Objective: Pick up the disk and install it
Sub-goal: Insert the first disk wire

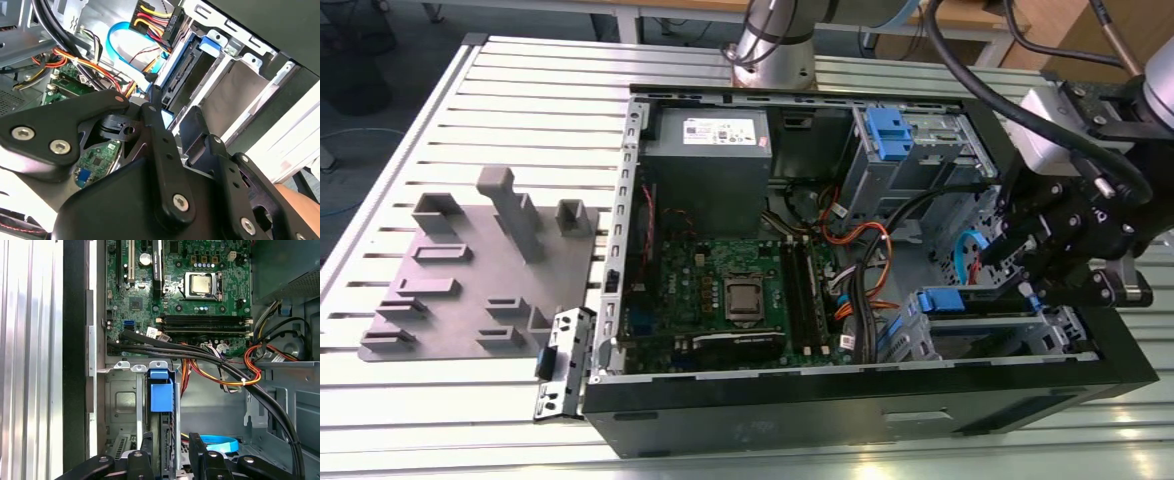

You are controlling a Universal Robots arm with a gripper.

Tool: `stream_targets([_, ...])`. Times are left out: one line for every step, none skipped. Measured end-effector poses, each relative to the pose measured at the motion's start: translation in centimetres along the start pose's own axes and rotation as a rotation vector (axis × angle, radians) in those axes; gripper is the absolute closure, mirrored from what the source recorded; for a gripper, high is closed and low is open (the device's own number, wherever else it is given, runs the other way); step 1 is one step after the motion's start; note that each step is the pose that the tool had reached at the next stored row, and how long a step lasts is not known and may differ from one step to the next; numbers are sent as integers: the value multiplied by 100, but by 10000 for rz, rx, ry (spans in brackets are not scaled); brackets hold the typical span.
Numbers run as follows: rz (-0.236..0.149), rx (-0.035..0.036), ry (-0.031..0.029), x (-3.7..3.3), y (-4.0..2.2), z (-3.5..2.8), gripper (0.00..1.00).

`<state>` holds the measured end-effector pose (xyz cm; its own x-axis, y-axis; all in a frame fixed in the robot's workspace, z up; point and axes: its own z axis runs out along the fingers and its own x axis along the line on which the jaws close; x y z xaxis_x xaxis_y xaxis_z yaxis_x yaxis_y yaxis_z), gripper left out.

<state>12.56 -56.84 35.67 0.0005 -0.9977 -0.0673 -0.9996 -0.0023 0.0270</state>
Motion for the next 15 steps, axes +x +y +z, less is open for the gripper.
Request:
stream_targets([0, 0, 1, -1, 1, -16, 58])
stream_targets([0, -1, -1, -2, 1, -29, 58])
stream_targets([0, 0, -1, -2, 1, -38, 58])
stream_targets([-1, 0, -4, -3, 1, -39, 58])
stream_targets([0, 0, -4, -3, 1, -42, 58])
stream_targets([0, 0, -2, -6, 2, -86, 58])
stream_targets([0, -1, -2, -6, 2, -86, 58])
stream_targets([0, 0, -1, -9, 2, -86, 58])
stream_targets([0, 0, -1, -9, 2, -87, 58])
stream_targets([0, 0, -1, -9, 2, -86, 58])
stream_targets([0, 0, -1, -9, 2, -86, 58])
stream_targets([0, 0, -1, -10, 3, -86, 58])
stream_targets([-1, -1, -1, -12, 2, -86, 58])
stream_targets([0, 0, -1, -13, 3, -86, 58])
stream_targets([0, 0, 0, -13, 2, -87, 58])
